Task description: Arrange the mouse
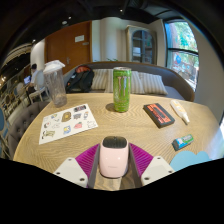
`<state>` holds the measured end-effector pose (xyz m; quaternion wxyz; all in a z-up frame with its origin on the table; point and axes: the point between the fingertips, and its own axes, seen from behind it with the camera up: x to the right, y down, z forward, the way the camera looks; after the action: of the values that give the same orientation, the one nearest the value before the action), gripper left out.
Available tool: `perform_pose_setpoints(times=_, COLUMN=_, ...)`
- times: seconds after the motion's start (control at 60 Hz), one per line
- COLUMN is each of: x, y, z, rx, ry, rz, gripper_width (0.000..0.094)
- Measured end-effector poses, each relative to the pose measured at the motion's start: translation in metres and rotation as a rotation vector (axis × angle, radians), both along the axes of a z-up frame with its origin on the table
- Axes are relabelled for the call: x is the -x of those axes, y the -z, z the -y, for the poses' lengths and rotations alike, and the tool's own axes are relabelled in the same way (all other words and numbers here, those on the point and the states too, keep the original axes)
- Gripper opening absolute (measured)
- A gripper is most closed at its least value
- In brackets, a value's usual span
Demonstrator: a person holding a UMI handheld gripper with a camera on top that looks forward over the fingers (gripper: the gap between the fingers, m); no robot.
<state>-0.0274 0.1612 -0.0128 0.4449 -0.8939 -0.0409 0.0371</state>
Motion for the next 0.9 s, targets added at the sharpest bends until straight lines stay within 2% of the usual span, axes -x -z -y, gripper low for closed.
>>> perform_pose_setpoints(times=0.067, x=0.002, y=0.000, z=0.003, rx=0.010, ry=-0.025, rz=0.009, gripper_width=0.0499)
perform_pose_setpoints(times=0.133, x=0.001, y=-0.008, z=0.011, rx=0.022, ry=-0.011, rz=-0.035, gripper_width=0.0464)
perform_pose_setpoints(times=0.2, x=-0.005, y=-0.051, z=0.014, rx=-0.106, ry=-0.066, rz=-0.005, gripper_width=0.0457)
perform_pose_setpoints(times=0.233, x=-0.015, y=-0.074, z=0.018, rx=-0.165, ry=-0.065, rz=0.024, gripper_width=0.0432)
perform_pose_setpoints(times=0.367, x=-0.079, y=-0.161, z=0.051, rx=-0.325, ry=-0.016, rz=0.036, gripper_width=0.0420)
perform_pose_setpoints(times=0.45, x=-0.136, y=-0.189, z=0.071, rx=-0.357, ry=0.052, rz=0.078, gripper_width=0.0419)
perform_pose_setpoints(times=0.55, x=-0.202, y=-0.168, z=0.089, rx=-0.304, ry=0.135, rz=0.069, gripper_width=0.0417)
perform_pose_setpoints(times=0.633, x=-0.235, y=-0.121, z=0.106, rx=-0.219, ry=0.183, rz=0.056, gripper_width=0.0417)
perform_pose_setpoints(times=0.717, x=-0.252, y=-0.084, z=0.111, rx=-0.131, ry=0.190, rz=0.027, gripper_width=0.0418)
perform_pose_setpoints(times=0.9, x=-0.257, y=-0.033, z=0.117, rx=-0.059, ry=0.189, rz=0.032, gripper_width=0.0417)
